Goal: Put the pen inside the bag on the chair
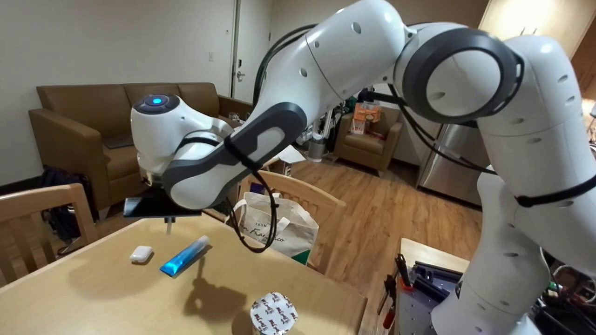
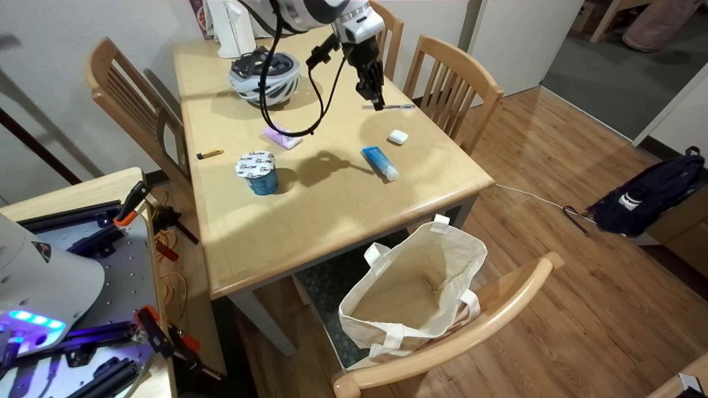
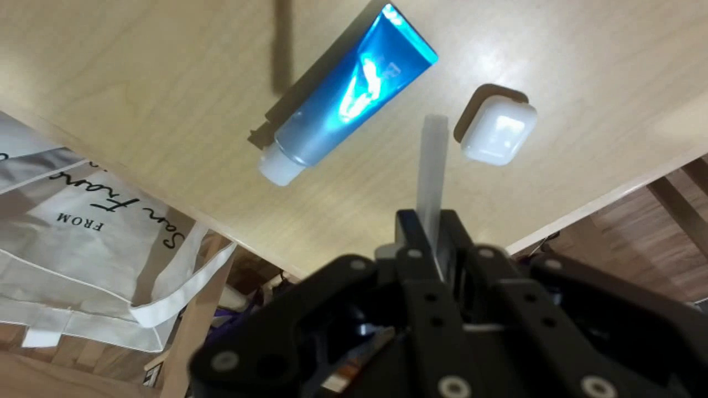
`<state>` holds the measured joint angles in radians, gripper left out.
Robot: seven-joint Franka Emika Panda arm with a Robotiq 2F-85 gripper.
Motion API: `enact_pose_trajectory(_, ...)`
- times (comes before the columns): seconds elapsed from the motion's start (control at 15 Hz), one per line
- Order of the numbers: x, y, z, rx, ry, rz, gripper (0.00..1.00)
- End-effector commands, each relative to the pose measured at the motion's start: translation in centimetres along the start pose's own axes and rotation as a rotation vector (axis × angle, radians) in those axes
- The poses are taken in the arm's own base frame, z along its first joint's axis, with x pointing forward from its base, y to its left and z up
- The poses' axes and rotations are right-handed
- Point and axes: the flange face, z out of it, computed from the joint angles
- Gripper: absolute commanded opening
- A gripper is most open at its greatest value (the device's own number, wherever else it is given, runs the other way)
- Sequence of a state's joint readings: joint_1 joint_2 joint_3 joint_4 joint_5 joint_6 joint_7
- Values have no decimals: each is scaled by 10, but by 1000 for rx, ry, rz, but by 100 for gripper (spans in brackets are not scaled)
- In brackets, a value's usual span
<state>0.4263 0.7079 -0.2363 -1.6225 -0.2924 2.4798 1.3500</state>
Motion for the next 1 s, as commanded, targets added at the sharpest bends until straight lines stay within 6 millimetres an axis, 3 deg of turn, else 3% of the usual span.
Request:
enact_pose_trajectory(0.0, -1, 2, -1, -3, -3, -3, 11)
enact_pose_trajectory(0.07, -8, -1, 4, -11, 0, -12, 3)
enact_pose_trajectory(0.2, -3, -1, 5, -2, -11, -55, 3)
enact_pose_trajectory(0.6, 82, 43, -2, -136, 28, -101, 3)
enact_pose_trajectory(0.87, 128, 83, 1, -163, -73, -283, 3)
enact_pose_trajectory(0.93, 148, 96, 3, -172, -59, -300, 3)
